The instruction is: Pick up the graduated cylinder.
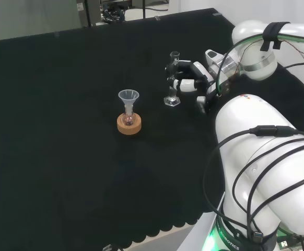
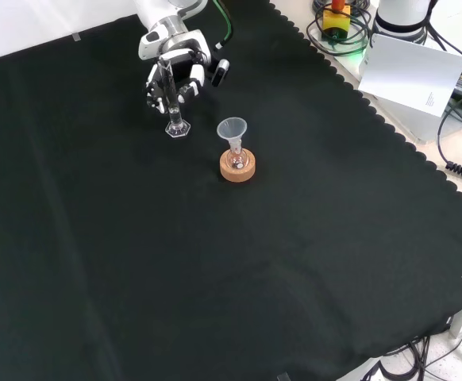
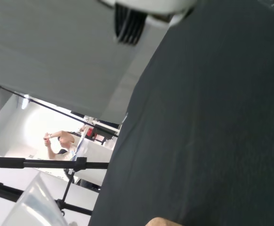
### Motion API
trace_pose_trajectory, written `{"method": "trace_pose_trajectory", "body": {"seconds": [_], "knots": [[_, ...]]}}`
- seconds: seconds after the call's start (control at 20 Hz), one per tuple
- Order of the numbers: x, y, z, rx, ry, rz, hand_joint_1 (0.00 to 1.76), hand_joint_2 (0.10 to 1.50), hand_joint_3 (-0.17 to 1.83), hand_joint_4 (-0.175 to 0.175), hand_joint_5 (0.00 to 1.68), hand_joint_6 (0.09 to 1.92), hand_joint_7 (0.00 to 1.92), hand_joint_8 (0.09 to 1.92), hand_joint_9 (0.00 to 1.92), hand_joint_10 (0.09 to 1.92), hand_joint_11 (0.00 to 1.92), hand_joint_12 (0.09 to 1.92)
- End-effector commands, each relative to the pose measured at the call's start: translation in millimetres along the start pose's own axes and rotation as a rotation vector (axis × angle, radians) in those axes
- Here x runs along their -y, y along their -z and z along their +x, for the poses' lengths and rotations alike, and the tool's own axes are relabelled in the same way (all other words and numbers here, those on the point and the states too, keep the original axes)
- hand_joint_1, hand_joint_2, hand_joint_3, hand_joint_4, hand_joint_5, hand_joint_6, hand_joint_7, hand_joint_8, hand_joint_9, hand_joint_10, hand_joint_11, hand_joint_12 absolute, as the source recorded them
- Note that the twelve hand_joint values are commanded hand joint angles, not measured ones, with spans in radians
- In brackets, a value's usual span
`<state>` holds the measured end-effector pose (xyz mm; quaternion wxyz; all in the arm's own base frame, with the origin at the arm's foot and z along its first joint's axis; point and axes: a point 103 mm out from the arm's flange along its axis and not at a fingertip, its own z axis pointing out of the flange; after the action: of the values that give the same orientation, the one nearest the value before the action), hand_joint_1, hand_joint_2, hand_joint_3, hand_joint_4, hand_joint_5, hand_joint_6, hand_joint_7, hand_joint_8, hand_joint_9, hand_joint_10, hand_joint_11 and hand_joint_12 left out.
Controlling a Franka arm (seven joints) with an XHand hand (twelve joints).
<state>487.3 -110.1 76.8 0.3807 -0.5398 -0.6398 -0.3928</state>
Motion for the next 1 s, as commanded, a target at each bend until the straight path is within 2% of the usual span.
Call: {"method": "trace_pose_trajectory", "body": {"seconds": [0.05, 0.15, 0.3, 0.55, 0.85, 0.9, 1.0], "knots": [[-1.5, 2.5, 0.7, 0.040, -0.018, -0.014, 1.16, 1.06, 0.16, -0.164, 0.92, 1.05, 0.93, 0.63, 1.23, 0.24, 1.07, 0.88], [-2.0, 4.8, 1.8, 0.040, -0.017, -0.020, 1.21, 1.13, 0.05, -0.173, 0.89, 1.11, 0.92, 0.96, 1.28, 0.21, 1.11, 0.85], [-2.7, 7.8, 5.7, 0.054, -0.007, -0.024, 1.24, 1.16, 0.01, -0.175, 0.87, 1.16, 0.89, 1.15, 1.29, 0.19, 1.13, 0.84], [-4.8, 11.7, 16.4, 0.111, 0.015, 0.003, 1.24, 1.17, 0.00, -0.175, 0.86, 1.17, 0.88, 1.18, 1.30, 0.19, 1.13, 0.85], [-7.7, 13.7, 30.5, 0.249, 0.032, 0.052, 1.24, 1.17, 0.00, -0.175, 0.86, 1.17, 0.88, 1.18, 1.30, 0.19, 1.13, 0.85], [-7.9, 13.8, 33.4, 0.287, 0.034, 0.060, 1.29, 1.14, 0.01, -0.175, 0.88, 1.14, 0.84, 1.20, 1.25, 0.41, 1.14, 0.84], [-8.3, 13.7, 38.7, 0.355, 0.040, 0.083, 1.32, 1.12, 0.01, -0.175, 0.91, 1.09, 0.85, 1.18, 1.21, 0.59, 1.19, 0.82]]}}
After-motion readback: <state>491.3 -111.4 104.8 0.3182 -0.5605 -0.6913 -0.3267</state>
